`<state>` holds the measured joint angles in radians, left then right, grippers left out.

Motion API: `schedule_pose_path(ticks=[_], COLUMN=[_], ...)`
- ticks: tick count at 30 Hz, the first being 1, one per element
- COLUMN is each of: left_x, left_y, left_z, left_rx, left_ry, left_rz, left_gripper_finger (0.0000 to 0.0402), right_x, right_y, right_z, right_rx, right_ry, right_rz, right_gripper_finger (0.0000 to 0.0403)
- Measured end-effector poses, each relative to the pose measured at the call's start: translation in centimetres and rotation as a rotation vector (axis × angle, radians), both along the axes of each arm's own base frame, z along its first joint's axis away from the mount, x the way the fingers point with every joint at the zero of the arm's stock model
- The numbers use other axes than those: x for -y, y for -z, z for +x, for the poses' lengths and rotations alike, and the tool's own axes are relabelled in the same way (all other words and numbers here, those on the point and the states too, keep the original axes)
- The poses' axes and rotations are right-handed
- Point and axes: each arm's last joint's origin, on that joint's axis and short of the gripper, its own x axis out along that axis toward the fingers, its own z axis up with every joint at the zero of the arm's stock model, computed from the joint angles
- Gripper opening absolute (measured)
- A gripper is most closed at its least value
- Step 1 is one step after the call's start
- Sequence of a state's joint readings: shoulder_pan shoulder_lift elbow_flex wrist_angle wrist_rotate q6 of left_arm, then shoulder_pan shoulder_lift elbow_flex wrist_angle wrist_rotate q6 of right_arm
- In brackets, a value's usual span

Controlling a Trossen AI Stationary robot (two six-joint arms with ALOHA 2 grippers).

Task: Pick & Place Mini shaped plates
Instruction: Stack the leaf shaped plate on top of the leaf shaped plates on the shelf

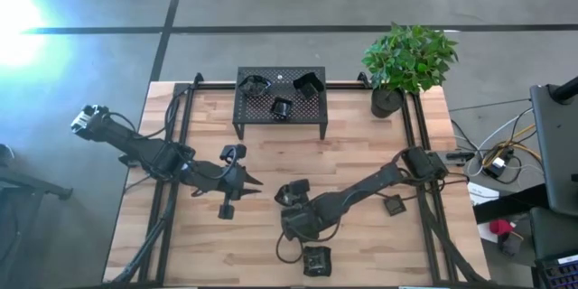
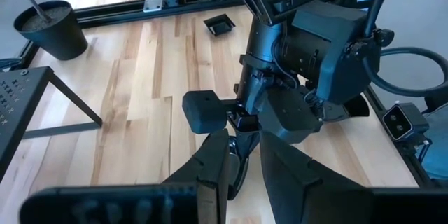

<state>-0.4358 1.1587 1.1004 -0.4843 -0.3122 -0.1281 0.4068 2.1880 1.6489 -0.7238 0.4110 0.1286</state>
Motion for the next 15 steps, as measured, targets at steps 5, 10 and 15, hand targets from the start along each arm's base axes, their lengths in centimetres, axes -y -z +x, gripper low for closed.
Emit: schedule_pose_path(ticks=[5,10,15], left_x=[-0.02,-0.03,-0.05], left_y=[0.07,0.12,0.22], left_z=[-0.02,-0.05,-0.10], left_rx=[-0.006,-0.011,-0.021], left_ry=[-0.001,-0.001,-0.001], left_rz=[0.002,0.003,0.008], left_gripper_finger=[0.0076,0.0076,0.0076], right_x=[0.00,0.09,0.07], right_y=[0.01,0.01,0.03], right_z=[0.00,0.04,0.05], right_rx=[0.001,0.008,0.011], right_ry=[0.002,0.025,0.027], right_rz=[0.001,0.011,0.013], right_gripper_finger=[0.0009,0.0009,0.0009])
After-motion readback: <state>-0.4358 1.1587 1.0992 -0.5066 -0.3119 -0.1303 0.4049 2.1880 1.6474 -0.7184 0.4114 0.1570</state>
